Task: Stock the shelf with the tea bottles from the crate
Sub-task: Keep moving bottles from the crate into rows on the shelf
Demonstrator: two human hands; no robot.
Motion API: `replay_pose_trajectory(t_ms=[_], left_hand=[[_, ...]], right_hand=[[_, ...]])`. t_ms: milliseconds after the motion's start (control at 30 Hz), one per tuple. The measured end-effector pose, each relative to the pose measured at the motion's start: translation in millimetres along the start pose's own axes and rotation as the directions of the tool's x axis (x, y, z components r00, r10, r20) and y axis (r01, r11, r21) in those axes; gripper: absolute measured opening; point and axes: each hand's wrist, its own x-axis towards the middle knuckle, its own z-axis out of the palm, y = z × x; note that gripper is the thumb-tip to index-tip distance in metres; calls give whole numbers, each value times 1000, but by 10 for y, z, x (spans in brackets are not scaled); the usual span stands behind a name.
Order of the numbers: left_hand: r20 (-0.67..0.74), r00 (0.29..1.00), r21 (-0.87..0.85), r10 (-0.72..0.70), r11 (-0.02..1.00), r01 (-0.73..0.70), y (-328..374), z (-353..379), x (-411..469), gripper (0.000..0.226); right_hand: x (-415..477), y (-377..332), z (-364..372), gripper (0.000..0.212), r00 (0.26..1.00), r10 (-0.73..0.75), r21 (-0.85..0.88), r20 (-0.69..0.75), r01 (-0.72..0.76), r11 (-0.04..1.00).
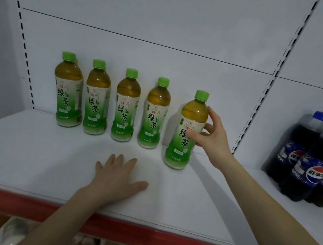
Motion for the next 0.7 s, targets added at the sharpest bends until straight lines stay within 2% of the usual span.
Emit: replay_pose_trajectory(t_ms=[167, 333, 367, 500, 567, 633, 700], left_hand=[[71, 997, 75, 3, 997, -9, 9, 14, 9, 71], [60, 998, 69, 5, 998, -9, -18, 40, 3, 73], [64, 998, 65, 6, 998, -10, -31, 44, 6, 79], [83, 996, 39, 29, 999, -32, -43, 51, -1, 136], [79, 997, 43, 22, 999, -26, -53, 64, 22, 141], [73, 997, 43, 23, 999, -26, -47, 64, 25, 132], [70, 997, 44, 26, 999, -29, -52, 69, 37, 138]], right_hand=[[221, 137, 16, 84, 997, -41, 2, 62, 41, 999], [434, 214, 76, 85, 992, -60, -1, 113, 61, 998], [471, 226, 75, 85, 991, -60, -6, 118, 61, 998], [594, 245, 32, 86, 989, -57, -83, 139, 69, 994], [627, 252, 25, 86, 988, -62, -100, 138, 76, 992], [655, 255, 30, 86, 988, -62, -107, 141, 77, 991], [679, 254, 26, 87, 987, -54, -114, 153, 72, 991]])
